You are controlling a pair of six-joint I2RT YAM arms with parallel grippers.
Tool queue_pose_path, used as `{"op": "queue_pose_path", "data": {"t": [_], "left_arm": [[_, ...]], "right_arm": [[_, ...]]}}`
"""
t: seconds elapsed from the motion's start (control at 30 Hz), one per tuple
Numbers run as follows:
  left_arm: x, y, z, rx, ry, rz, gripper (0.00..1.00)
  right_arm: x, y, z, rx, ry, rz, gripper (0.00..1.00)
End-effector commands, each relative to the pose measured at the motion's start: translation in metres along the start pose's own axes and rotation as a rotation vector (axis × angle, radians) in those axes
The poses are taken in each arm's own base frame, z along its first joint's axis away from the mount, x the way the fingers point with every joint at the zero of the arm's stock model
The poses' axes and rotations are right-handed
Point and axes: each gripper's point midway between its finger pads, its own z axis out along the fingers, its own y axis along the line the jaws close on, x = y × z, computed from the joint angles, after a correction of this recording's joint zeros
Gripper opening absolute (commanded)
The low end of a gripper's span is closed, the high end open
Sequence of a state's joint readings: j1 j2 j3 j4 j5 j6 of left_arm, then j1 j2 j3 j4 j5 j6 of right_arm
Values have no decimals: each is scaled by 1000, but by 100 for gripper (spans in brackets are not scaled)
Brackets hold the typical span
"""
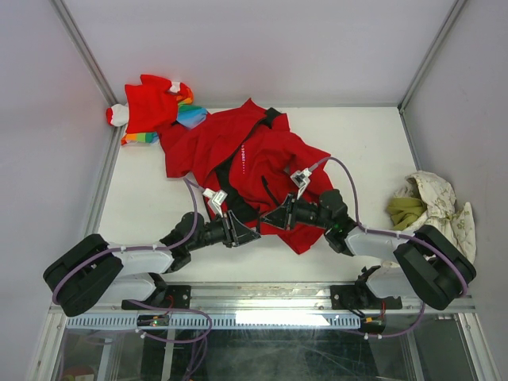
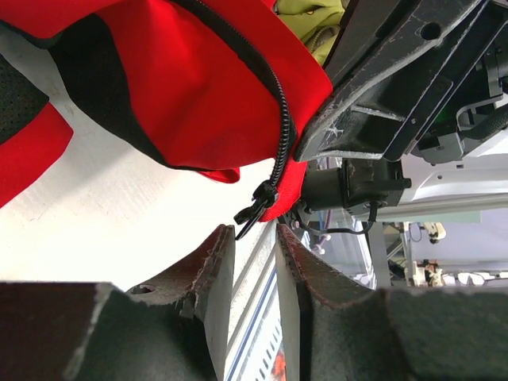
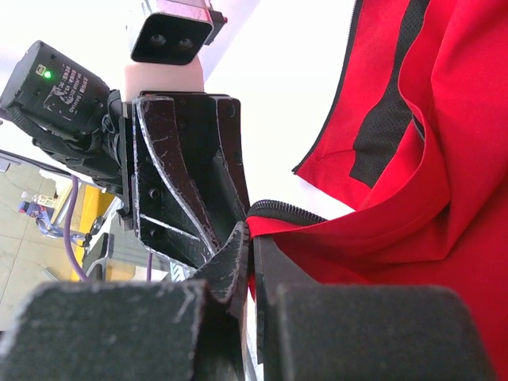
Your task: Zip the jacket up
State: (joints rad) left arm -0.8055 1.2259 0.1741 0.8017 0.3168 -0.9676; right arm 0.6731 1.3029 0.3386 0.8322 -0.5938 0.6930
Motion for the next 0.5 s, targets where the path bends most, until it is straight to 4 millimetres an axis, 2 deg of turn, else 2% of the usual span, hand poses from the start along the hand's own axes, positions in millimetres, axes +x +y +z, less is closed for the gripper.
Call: {"op": "queue_pose_path", "data": {"t": [0.0, 0.2, 0.4, 0.47], "left_arm": [[-2, -13, 0, 58, -10, 8, 27], [-4, -16, 2, 72, -13, 12, 18], [-2, -17, 1, 76, -5, 16, 0], [0, -17, 0, 77, 1, 12, 0]], "right_arm": [[-35, 23, 6, -69, -107, -106, 0], [-35, 25, 7, -81, -105, -104, 0], [-41, 27, 7, -85, -126, -113, 0], [-46, 29, 7, -88, -141, -118, 0]]}}
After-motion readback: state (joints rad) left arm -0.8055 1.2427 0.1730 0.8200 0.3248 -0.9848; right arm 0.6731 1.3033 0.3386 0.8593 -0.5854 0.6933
